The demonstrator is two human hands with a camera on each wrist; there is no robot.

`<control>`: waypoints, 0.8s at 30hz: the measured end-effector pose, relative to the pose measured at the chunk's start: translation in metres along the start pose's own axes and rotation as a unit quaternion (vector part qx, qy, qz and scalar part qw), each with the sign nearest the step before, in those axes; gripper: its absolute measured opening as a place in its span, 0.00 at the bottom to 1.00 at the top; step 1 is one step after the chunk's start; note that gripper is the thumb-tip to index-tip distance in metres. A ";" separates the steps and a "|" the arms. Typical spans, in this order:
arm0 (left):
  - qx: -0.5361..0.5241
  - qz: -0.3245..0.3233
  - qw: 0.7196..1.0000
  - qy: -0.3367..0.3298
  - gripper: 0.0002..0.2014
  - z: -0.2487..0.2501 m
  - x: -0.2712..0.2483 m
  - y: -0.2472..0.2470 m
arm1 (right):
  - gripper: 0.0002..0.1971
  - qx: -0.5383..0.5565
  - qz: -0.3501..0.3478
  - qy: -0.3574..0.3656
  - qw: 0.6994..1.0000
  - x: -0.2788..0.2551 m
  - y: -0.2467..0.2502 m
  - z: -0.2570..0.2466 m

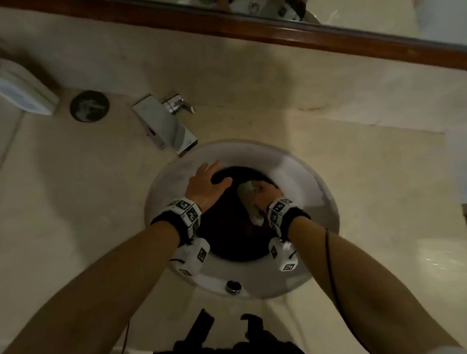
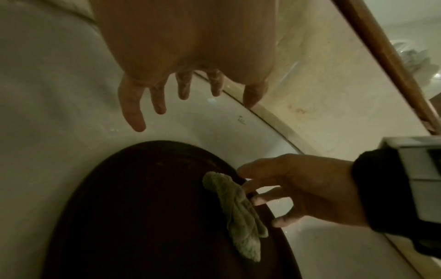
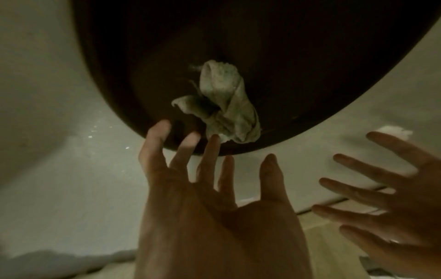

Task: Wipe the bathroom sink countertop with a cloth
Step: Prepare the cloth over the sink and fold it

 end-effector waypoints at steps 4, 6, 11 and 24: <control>-0.002 -0.002 1.000 0.000 0.34 0.000 0.004 0.003 | 0.18 -0.015 -0.009 -0.004 1.000 0.005 -0.009 -0.012; 0.000 0.002 1.000 -0.003 0.34 -0.002 0.006 0.005 | 0.23 -0.033 -0.001 -0.009 0.999 0.010 -0.015 -0.013; 0.011 0.023 1.000 -0.008 0.32 -0.002 0.006 0.012 | 0.32 -0.080 0.005 -0.012 0.997 0.023 -0.024 -0.009; 0.019 -0.017 1.000 0.013 0.34 -0.010 0.003 0.006 | 0.10 0.155 0.025 0.039 0.987 -0.002 0.000 -0.015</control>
Point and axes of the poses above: each hand's wrist, its own x-axis towards the middle knuckle, its own y-axis out of the back of the hand, z = x × y, the point moved 10 cm from there along x, towards the middle knuckle, and after that the axes turned 4 degrees about -y, right-handed, at the moved point
